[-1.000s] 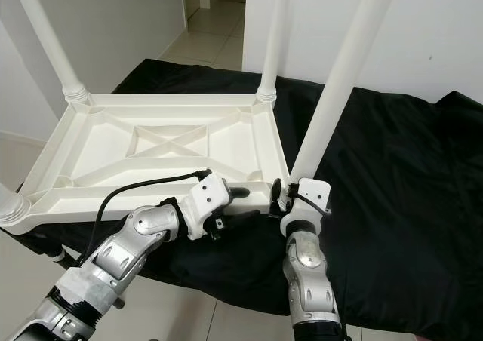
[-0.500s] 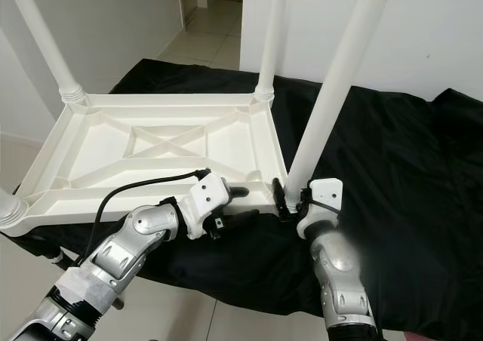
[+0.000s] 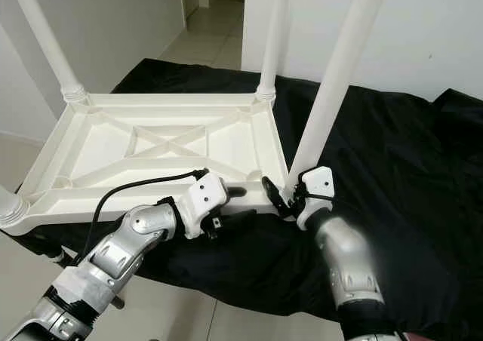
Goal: Building children table
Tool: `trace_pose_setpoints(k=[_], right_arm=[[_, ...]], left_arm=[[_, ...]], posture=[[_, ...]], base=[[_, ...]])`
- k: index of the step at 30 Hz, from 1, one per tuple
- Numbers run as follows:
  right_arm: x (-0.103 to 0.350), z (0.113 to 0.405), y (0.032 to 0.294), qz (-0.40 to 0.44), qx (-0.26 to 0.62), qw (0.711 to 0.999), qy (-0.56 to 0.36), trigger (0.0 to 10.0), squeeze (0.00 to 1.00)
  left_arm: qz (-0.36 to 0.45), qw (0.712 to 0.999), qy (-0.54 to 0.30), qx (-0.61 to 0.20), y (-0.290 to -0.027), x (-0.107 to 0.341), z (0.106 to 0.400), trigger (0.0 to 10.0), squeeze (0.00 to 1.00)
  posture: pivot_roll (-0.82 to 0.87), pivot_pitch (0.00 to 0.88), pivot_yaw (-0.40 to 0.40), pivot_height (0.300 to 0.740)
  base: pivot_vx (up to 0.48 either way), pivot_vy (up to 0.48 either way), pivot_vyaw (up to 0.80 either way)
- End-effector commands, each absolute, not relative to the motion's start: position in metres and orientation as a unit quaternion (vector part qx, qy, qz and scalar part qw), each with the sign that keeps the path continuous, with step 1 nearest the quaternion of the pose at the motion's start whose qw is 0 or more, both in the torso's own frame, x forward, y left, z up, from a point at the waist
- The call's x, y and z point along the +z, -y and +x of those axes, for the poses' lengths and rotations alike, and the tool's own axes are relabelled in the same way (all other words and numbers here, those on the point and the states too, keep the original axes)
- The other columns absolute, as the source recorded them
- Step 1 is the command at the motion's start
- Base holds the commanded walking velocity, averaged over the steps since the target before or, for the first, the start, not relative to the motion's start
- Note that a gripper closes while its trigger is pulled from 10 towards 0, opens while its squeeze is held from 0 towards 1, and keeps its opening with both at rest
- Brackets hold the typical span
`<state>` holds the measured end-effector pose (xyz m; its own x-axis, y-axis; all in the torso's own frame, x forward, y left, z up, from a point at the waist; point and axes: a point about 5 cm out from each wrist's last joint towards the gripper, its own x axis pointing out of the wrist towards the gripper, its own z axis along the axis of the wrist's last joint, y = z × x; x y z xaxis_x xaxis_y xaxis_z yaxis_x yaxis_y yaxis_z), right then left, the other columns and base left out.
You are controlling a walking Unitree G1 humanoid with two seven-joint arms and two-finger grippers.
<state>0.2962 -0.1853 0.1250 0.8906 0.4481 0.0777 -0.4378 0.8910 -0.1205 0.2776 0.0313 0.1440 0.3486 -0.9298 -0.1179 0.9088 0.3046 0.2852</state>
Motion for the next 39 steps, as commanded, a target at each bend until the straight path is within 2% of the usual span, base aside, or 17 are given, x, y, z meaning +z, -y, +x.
trace_pose_setpoints(k=[1,9,10,20,24,28,29,33,39], right_arm=[[0.12,0.297,0.182,-0.054,0.251,0.966,0.039,0.0,0.0],[0.114,0.292,0.187,-0.05,0.257,0.965,0.03,0.0,0.0],[0.114,0.292,0.188,-0.047,0.252,0.966,0.03,10.0,0.0],[0.115,0.288,0.187,-0.032,0.219,0.974,0.042,10.0,0.0],[0.111,0.286,0.184,-0.042,0.16,0.986,0.031,10.0,0.0],[0.109,0.285,0.185,-0.055,0.137,0.989,0.024,10.0,0.0],[0.109,0.282,0.181,-0.039,0.107,0.993,0.025,10.0,0.0],[0.11,0.28,0.178,-0.031,0.093,0.995,0.025,10.0,0.0],[0.108,0.273,0.166,0.003,0.016,1.0,0.022,10.0,0.0]], left_arm=[[0.161,0.791,0.03,-0.59,-0.032,0.142,0.277,10.0,0.0],[0.158,0.792,0.028,-0.589,-0.033,0.141,0.274,10.0,0.0],[0.158,0.791,0.027,-0.59,-0.033,0.141,0.274,10.0,0.0],[0.159,0.789,0.026,-0.593,-0.033,0.141,0.274,10.0,0.0],[0.159,0.787,0.024,-0.595,-0.034,0.14,0.273,10.0,0.0],[0.16,0.787,0.024,-0.595,-0.034,0.14,0.273,10.0,0.0],[0.16,0.787,0.024,-0.595,-0.034,0.14,0.273,10.0,0.0],[0.16,0.788,0.024,-0.595,-0.034,0.14,0.273,10.0,0.0],[0.159,0.789,0.023,-0.593,-0.035,0.14,0.273,10.0,0.0]], posture=[[-0.02,0.022,-0.015,0.74],[-0.04,0.035,-0.008,0.74],[-0.04,0.036,-0.007,0.74],[-0.05,0.045,0.004,0.74],[-0.05,0.047,0.005,0.74],[-0.05,0.049,0.005,0.74],[-0.05,0.048,0.004,0.74],[-0.05,0.05,0.003,0.74],[-0.05,0.052,0.0,0.74]], base=[[0.0,0.0,0.0],[0.0,0.0,0.0],[0.0,0.0,0.0],[0.0,0.0,0.0],[0.0,0.0,0.0],[0.0,0.0,0.0],[0.0,0.0,0.0],[0.0,0.0,0.0],[0.0,0.0,0.0]])
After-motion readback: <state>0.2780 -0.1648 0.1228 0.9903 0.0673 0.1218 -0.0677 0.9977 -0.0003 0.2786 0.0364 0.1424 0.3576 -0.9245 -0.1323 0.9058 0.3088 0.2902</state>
